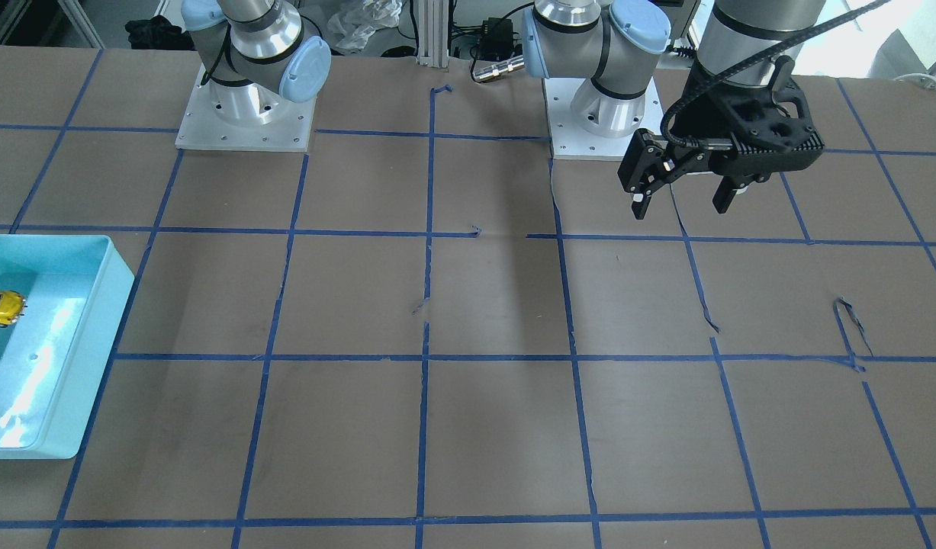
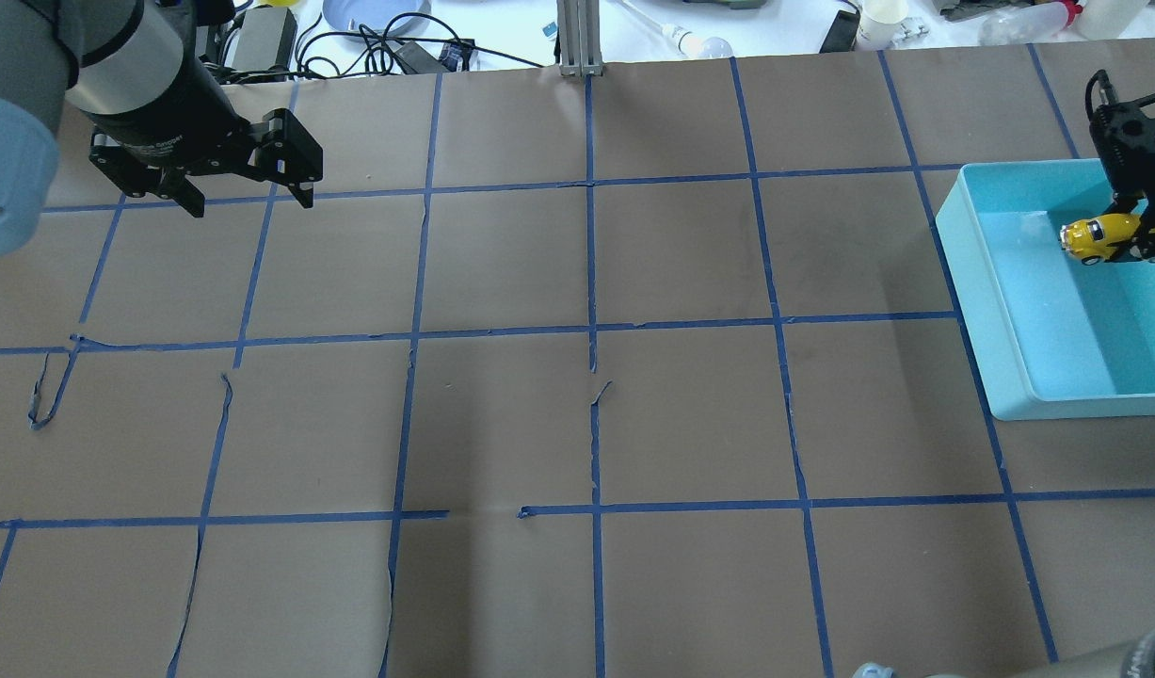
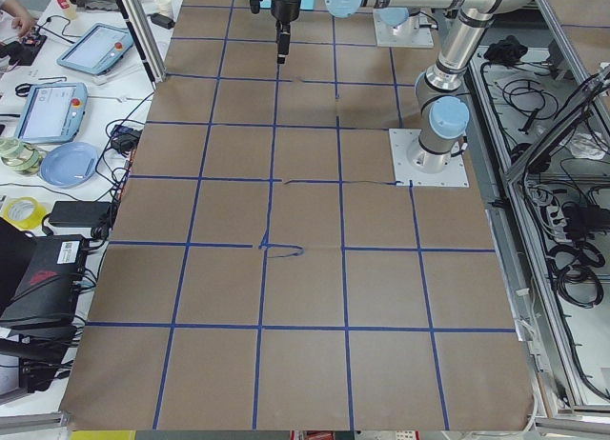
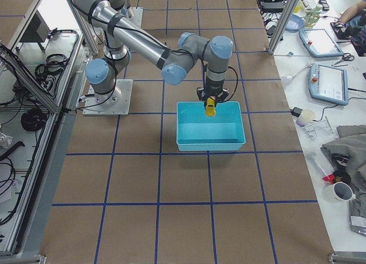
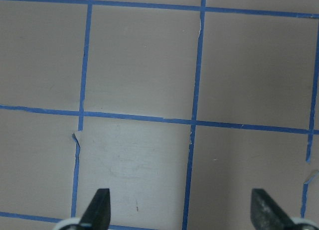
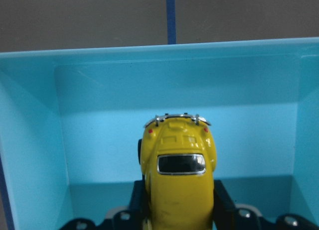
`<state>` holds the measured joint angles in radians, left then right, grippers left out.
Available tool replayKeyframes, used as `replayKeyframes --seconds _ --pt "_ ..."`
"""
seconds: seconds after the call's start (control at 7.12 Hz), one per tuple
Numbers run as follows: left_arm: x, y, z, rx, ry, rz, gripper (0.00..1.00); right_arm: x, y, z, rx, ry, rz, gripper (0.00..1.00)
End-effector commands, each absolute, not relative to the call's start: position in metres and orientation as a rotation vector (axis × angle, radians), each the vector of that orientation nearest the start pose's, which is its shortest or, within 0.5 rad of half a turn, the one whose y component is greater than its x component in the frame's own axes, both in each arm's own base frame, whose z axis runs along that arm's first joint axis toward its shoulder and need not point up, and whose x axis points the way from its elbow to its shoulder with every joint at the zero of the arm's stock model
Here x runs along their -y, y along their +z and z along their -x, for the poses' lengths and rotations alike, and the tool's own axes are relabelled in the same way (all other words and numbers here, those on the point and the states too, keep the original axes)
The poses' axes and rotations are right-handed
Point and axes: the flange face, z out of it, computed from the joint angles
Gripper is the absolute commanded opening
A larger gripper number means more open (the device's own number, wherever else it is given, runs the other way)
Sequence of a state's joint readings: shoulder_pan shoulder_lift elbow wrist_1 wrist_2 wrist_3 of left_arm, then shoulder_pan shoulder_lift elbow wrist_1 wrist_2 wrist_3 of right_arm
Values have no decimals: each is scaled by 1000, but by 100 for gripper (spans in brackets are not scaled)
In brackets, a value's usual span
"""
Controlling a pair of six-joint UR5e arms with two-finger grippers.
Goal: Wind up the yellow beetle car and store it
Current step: 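Lower the car into the bin and open the right gripper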
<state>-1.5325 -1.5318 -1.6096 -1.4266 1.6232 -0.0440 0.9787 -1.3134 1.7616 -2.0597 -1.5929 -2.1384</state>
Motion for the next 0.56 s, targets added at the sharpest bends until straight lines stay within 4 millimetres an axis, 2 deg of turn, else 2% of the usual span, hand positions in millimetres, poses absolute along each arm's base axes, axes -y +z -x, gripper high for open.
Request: replayKeyframes --seconds 0.0,0.14,0.42 --pt "494 503 109 -3079 -223 131 100 519 240 228 -2245 -23 2287 0" --pt "494 503 109 -3078 -223 131 100 513 223 224 -2253 -13 2295 0" --pt "493 503 109 -3078 -223 134 100 512 221 225 -2247 -12 2306 1"
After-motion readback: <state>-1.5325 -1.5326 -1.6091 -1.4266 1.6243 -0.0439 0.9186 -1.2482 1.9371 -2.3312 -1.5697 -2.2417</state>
